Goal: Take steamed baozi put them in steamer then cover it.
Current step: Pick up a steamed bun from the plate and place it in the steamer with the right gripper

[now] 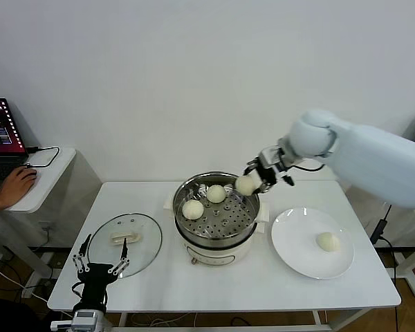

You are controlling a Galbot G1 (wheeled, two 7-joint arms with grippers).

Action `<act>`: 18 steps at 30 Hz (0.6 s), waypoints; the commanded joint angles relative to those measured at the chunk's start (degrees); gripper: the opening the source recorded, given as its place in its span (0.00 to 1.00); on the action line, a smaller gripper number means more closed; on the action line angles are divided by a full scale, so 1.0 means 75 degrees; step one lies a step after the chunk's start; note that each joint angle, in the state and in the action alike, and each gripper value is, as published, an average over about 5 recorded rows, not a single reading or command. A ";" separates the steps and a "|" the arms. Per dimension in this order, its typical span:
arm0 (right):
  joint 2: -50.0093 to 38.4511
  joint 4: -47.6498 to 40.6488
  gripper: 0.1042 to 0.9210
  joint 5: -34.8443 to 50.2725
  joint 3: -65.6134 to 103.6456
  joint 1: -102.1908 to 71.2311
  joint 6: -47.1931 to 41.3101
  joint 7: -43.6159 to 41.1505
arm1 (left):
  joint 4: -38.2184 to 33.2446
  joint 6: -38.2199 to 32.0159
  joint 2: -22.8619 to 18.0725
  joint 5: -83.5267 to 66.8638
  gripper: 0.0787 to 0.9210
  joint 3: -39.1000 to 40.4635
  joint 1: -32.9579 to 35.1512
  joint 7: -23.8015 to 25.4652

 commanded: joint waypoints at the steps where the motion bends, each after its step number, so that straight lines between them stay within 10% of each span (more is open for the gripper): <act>1: 0.1592 -0.0168 0.58 -0.0123 -0.1114 0.0162 0.1576 0.0263 | -0.0098 0.0006 -0.0057 0.0001 0.88 -0.0036 0.0005 -0.0010; 18: 0.2367 -0.0864 0.59 -0.2148 -0.1293 -0.0489 0.3419 0.0318 | -0.0101 -0.0013 -0.0125 -0.0018 0.88 -0.0075 0.0004 -0.0042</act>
